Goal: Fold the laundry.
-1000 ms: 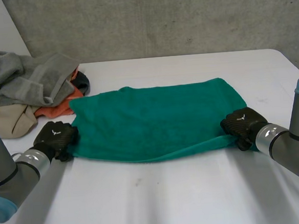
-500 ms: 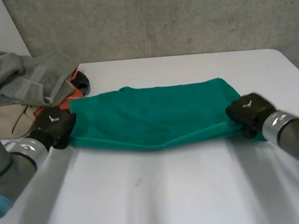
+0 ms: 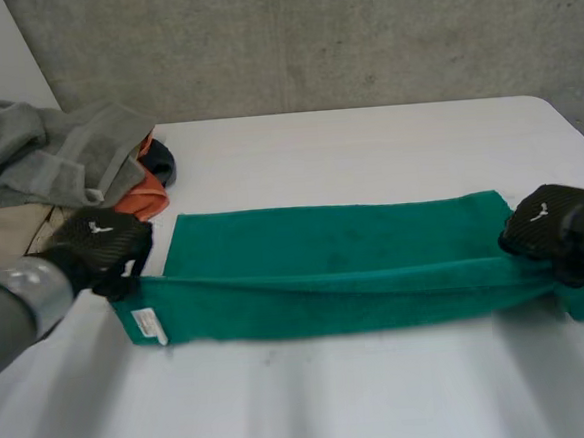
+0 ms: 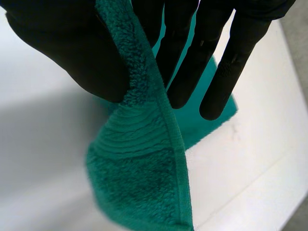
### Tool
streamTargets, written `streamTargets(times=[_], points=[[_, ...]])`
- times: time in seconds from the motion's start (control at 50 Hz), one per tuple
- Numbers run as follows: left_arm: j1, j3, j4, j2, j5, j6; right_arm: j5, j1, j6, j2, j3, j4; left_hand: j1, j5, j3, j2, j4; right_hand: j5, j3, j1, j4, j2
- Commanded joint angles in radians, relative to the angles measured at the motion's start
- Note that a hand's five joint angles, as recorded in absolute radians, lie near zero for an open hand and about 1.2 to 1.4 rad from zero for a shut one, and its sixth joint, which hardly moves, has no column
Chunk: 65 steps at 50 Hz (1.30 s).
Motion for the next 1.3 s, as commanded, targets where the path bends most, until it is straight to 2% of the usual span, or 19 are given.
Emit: streamTargets(times=[0.02,0.06,0.12,0.14,0.16,0.24,0.28,0.32,0.38,0.5,0.68,0.86,0.88,0.94,1.02,1.14,1.2,1.26,1.3], points=[[-0.115,0.396,0.168,-0.312,-0.116,-0.016,0.080,0.030,0.107,0.231,-0.304,-0.113,0.242,0.242,0.208,0.203,0.196,0.209,0.207,0.258,0.199,0.218],[-0.140,0.513,0.205,-0.348,-0.145,-0.023,0.108,0.076,0.202,0.282,-0.487,-0.192,0.242,0.242,0.208,0.203,0.196,0.209,0.207,0.258,0.199,0.218],[-0.157,0.715,0.347,-0.369,-0.176,-0.066,0.123,0.107,0.306,0.305,-0.637,-0.297,0.242,0.242,0.208,0.203,0.196,0.209,0.207,0.258,0.199,0.218],[-0.155,0.752,0.396,-0.368,-0.182,-0.087,0.125,0.119,0.395,0.307,-0.717,-0.397,0.242,0.242,0.208,0.203,0.196,0.209,0.207,0.258,0.199,0.218],[-0.151,0.809,0.503,-0.366,-0.202,-0.139,0.126,0.119,0.426,0.305,-0.733,-0.436,0.242,0.242,0.208,0.203,0.196,0.209,0.207,0.258,0.199,0.218],[-0.135,0.903,0.705,-0.371,-0.257,-0.239,0.122,0.121,0.578,0.281,-0.740,-0.697,0.242,0.242,0.208,0.203,0.196,0.209,0.207,0.258,0.199,0.218],[-0.126,0.924,0.716,-0.377,-0.268,-0.244,0.128,0.124,0.610,0.259,-0.728,-0.806,0.242,0.242,0.208,0.203,0.196,0.209,0.207,0.258,0.199,0.218],[-0.121,0.934,0.692,-0.385,-0.268,-0.244,0.128,0.127,0.606,0.250,-0.707,-0.828,0.242,0.242,0.208,0.203,0.196,0.209,0.207,0.258,0.199,0.218],[-0.120,0.917,0.662,-0.392,-0.269,-0.247,0.122,0.127,0.585,0.249,-0.678,-0.816,0.242,0.242,0.208,0.203,0.196,0.209,0.207,0.258,0.199,0.218],[-0.115,0.727,0.638,-0.385,-0.257,-0.247,0.100,0.132,0.525,0.268,-0.616,-0.760,0.242,0.242,0.208,0.203,0.196,0.209,0.207,0.258,0.199,0.218],[-0.118,0.442,0.635,-0.394,-0.184,-0.244,0.039,0.150,0.482,0.399,-0.497,-0.644,0.242,0.242,0.208,0.203,0.196,0.209,0.207,0.258,0.199,0.218],[-0.111,0.221,0.639,-0.389,-0.171,-0.242,0.051,0.138,0.503,0.509,-0.408,-0.532,0.242,0.242,0.208,0.203,0.196,0.209,0.207,0.258,0.199,0.218],[-0.101,0.202,0.639,-0.385,-0.164,-0.242,0.051,0.136,0.512,0.509,-0.406,-0.521,0.242,0.242,0.208,0.203,0.196,0.161,0.159,0.210,0.150,0.169],[-0.089,0.176,0.639,-0.369,-0.153,-0.242,0.051,0.106,0.590,0.508,-0.401,-0.480,0.242,0.242,0.208,0.203,0.196,-0.179,-0.182,-0.131,-0.190,-0.171],[-0.063,0.141,0.639,-0.311,-0.138,-0.244,0.049,0.047,0.701,0.492,-0.406,-0.438,0.242,0.242,0.208,0.203,0.196,-0.289,-0.291,-0.240,-0.299,-0.280],[-0.048,0.107,0.636,-0.256,-0.118,-0.242,0.046,0.009,0.727,0.500,-0.415,-0.375,0.242,0.242,0.208,0.203,0.196,-0.245,-0.247,-0.196,-0.256,-0.237],[-0.049,0.078,0.630,-0.228,-0.099,-0.244,0.040,-0.005,0.712,0.508,-0.408,-0.328,0.242,0.242,0.208,0.203,0.196,0.025,0.022,0.073,0.014,0.033],[-0.049,0.043,0.630,-0.204,-0.087,-0.244,0.037,-0.015,0.710,0.508,-0.403,-0.313,0.242,0.242,0.208,0.203,0.196,0.017,0.014,0.065,0.006,0.025],[-0.049,0.027,0.630,-0.193,-0.084,-0.242,0.028,-0.026,0.710,0.505,-0.394,-0.305,0.242,0.242,0.208,0.203,0.196,0.209,0.206,0.257,0.198,0.217]])
